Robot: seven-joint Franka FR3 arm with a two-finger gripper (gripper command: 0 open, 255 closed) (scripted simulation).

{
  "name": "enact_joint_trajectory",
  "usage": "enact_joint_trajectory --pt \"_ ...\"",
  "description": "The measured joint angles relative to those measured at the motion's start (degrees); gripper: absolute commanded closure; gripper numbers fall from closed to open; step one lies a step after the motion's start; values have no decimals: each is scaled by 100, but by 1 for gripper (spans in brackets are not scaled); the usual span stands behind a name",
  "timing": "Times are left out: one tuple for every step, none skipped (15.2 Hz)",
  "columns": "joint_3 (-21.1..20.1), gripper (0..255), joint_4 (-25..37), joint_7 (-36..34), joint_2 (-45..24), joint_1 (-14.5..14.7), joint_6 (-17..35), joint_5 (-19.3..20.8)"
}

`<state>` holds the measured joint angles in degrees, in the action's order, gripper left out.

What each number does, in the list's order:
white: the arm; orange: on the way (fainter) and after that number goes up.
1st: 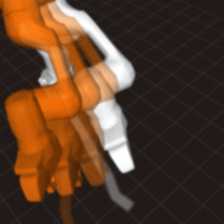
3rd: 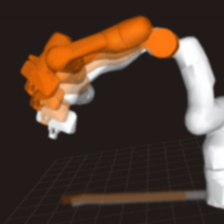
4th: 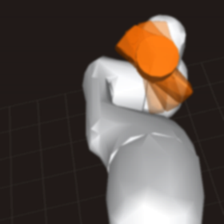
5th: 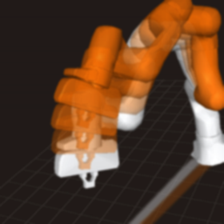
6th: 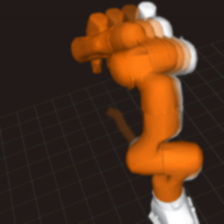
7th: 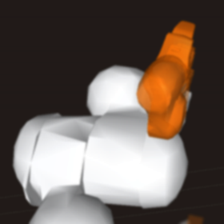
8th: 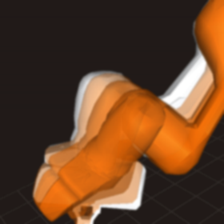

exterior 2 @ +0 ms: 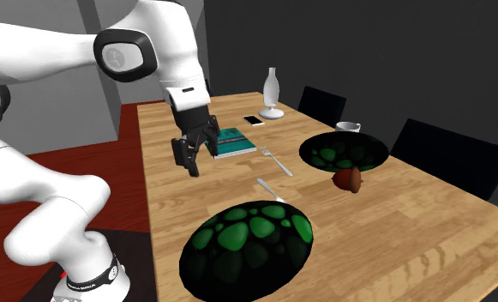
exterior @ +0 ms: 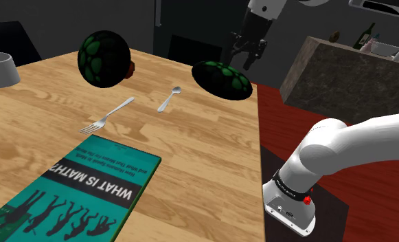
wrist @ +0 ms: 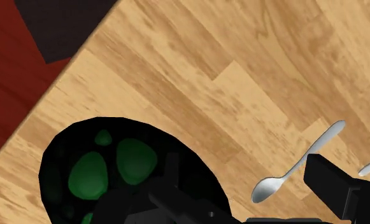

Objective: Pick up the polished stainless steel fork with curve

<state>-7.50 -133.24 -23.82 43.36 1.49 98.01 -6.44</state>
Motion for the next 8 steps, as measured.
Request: enact_joint_trajectory --pt "-140 0 37 -226 -89 -7 34 -67" --pt "-287 0 4 -456 -137 -6 97 -141" --pt "-453 0 -10 -702 -225 -6 182 -218" --pt "-613 0 31 -952 -316 -8 219 -289" --pt "-753 0 100 -1182 -437 -25 257 -341" --pt "-914 0 175 -1430 -559 -33 293 -400" --pt "-1058 0 219 -1665 -660 -43 336 -452" --pt "-1221 0 300 -1920 -784 -54 370 -503"
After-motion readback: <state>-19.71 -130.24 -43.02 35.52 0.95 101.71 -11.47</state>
